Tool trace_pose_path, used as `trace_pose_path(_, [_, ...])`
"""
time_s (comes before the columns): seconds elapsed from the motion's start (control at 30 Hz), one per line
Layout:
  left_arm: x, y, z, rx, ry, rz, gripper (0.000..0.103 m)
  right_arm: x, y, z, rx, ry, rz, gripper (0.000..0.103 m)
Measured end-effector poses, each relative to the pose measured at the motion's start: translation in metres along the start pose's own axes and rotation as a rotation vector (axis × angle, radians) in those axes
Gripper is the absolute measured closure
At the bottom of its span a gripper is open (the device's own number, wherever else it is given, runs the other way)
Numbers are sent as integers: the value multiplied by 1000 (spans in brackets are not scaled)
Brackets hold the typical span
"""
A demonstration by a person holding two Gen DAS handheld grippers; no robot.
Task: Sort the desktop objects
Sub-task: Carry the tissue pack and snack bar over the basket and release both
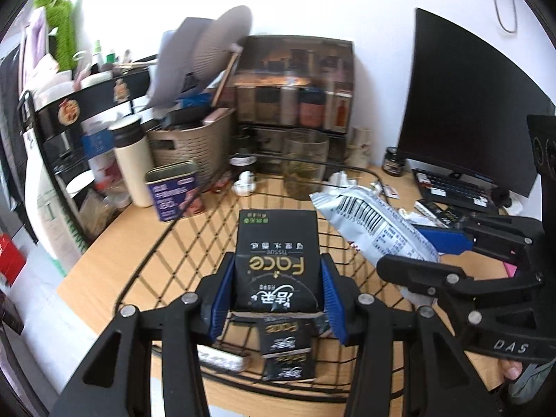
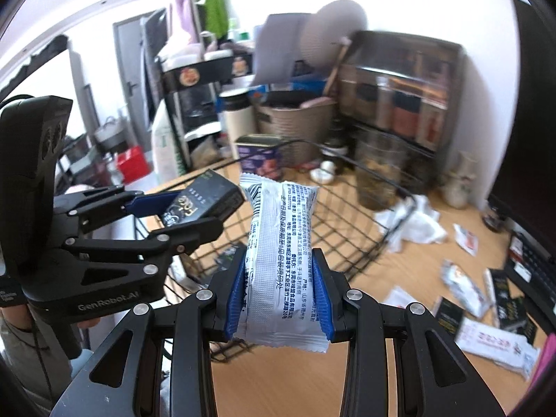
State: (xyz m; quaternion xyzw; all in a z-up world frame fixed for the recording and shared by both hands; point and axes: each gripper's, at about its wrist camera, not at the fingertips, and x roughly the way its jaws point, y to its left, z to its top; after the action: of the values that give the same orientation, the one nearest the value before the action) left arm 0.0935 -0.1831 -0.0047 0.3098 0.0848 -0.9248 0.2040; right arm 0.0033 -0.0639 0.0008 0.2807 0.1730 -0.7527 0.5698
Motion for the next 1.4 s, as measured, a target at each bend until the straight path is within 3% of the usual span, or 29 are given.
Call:
trace_pose_path(0.4, [-3, 17, -4, -33, -3, 19, 50, 16, 17, 8, -19, 7, 22, 67])
trace_pose_path(0.47, [-5, 18, -4, -43, -19, 8, 41, 15, 18, 7, -33, -6, 14, 62])
trace_pose_path(0.53, [-7, 19, -4, -54, -37, 18, 27, 14, 16, 7, -28, -18, 13, 46])
trace_pose_path(0.87, [-11, 11, 0, -41, -54, 17, 25, 6, 9, 5, -6, -29, 10, 44])
trace_pose_path(1.13, [-6, -13, 11, -4, -67, -47, 25, -13, -12, -3, 30, -37, -43, 44])
trace_pose_path(1.4, [11, -69, 22, 86, -60, -156, 25, -47, -62, -22, 119, -50, -154, 44])
